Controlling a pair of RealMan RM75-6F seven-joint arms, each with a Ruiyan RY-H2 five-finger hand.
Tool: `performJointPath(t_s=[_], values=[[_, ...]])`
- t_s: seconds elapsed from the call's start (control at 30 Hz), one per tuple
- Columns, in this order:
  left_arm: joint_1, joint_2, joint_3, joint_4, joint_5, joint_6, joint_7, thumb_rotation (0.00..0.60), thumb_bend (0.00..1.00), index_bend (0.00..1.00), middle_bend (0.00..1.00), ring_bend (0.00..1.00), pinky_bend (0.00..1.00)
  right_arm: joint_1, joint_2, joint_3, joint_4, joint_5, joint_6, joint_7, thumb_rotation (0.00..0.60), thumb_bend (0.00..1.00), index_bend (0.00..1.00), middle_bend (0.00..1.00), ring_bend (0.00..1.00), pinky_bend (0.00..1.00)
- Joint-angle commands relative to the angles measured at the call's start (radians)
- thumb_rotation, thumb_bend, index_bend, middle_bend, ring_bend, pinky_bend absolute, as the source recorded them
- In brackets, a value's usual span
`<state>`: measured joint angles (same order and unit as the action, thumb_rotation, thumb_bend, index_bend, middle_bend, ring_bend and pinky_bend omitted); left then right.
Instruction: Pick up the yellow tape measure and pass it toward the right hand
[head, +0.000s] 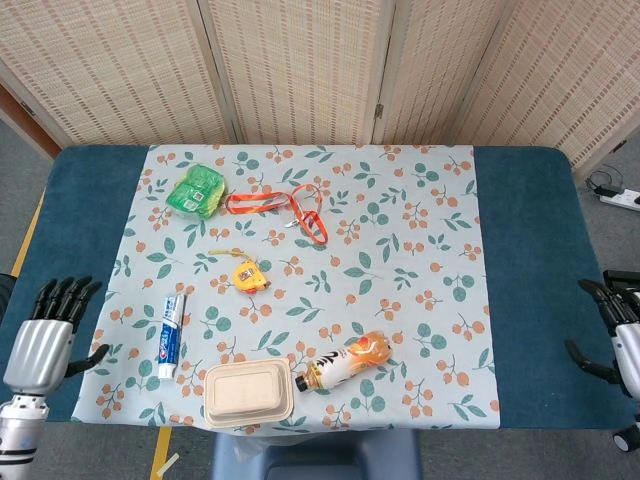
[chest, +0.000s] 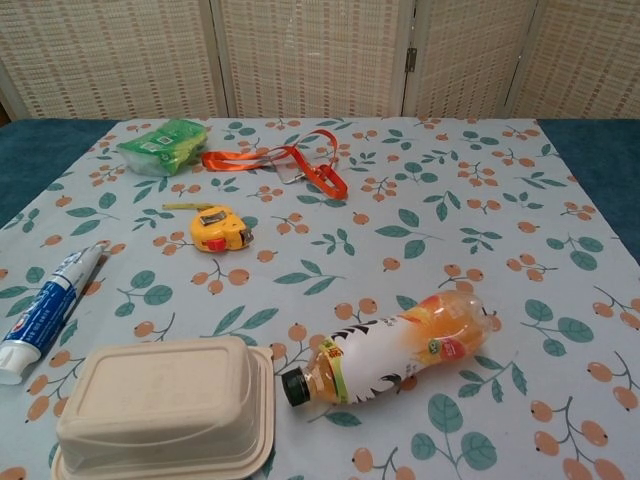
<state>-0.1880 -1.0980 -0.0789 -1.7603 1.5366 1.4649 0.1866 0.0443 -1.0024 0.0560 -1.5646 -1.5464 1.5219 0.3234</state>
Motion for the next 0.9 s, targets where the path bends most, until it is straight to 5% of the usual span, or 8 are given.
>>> performJointPath(t_s=[0.03,0.37,0.9], values=[[-0.091,-0.013,-0.04,0.031,0.022,-0.094,-0.047,0.6,0.25,0.17,0.14,0.09,0.0,-0.001,0.006,0.0,-0.008,-0.005,0.004,-0.007,0.6,0.36,0.14,0.15,0.2,0.09],[-0.355,-0.1,-0.095,0.156,0.042,-0.391,-0.17,0.6,0.27,0.19,0.14,0.09,0.0,-0.014,0.022,-0.005,-0.031,-0.009,0.023,-0.024,0.6,0.36,0.14,0.15,0.2,0.09],[-0.632,-0.314,-0.077,0.439,-0.006,-0.717,-0.152,0.6,0.32,0.18,0.14,0.06,0.0,-0.025,0.016,-0.009,-0.023,0.023,0.004,-0.024,0.6,0.36,0.14,0.15,0.2,0.09]])
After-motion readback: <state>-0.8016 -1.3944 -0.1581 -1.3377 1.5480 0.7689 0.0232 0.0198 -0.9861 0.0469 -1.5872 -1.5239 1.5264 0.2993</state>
